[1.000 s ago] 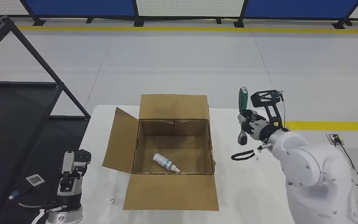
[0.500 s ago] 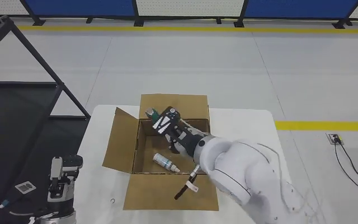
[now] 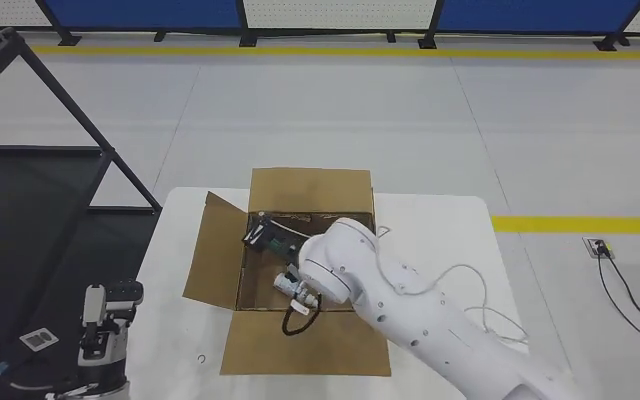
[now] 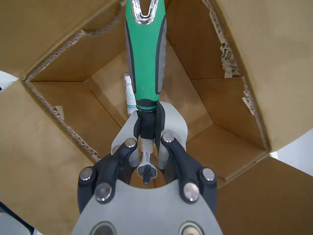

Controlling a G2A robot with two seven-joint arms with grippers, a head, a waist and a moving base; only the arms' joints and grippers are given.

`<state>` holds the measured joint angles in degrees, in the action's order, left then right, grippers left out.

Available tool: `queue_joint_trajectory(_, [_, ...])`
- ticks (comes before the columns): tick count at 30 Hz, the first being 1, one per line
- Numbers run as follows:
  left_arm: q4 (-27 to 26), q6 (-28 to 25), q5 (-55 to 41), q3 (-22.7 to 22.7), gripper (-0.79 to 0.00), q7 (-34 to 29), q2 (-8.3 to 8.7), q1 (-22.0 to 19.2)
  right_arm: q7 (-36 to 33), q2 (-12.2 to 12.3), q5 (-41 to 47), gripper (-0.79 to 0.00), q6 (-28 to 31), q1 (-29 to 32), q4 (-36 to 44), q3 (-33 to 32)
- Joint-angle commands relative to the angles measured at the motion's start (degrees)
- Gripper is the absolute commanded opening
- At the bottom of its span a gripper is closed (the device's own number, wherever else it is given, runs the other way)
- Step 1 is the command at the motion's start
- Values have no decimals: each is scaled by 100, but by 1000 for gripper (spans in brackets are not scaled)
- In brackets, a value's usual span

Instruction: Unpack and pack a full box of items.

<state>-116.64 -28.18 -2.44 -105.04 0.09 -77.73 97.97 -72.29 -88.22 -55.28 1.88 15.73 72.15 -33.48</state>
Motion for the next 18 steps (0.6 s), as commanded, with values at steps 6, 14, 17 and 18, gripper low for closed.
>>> queue_joint_trajectory(6, [6, 14, -16, -14, 0, -59, 2, -30, 346, -374, 296, -785, 49, -291, -1518, 338])
queue_joint_trajectory(14, [46, 29, -47, -69, 0, -49, -1, -26, 625, -732, 697, -785, 294, -511, -2967, 460])
queue_joint_trajectory(17, [36, 35, -22, -63, 0, -53, -2, -40, 698, -867, 734, -785, 327, -573, -3368, 533])
queue_joint_trajectory(18, [36, 40, -17, -60, 0, -52, -2, -45, 729, -913, 750, -785, 348, -587, -3476, 555])
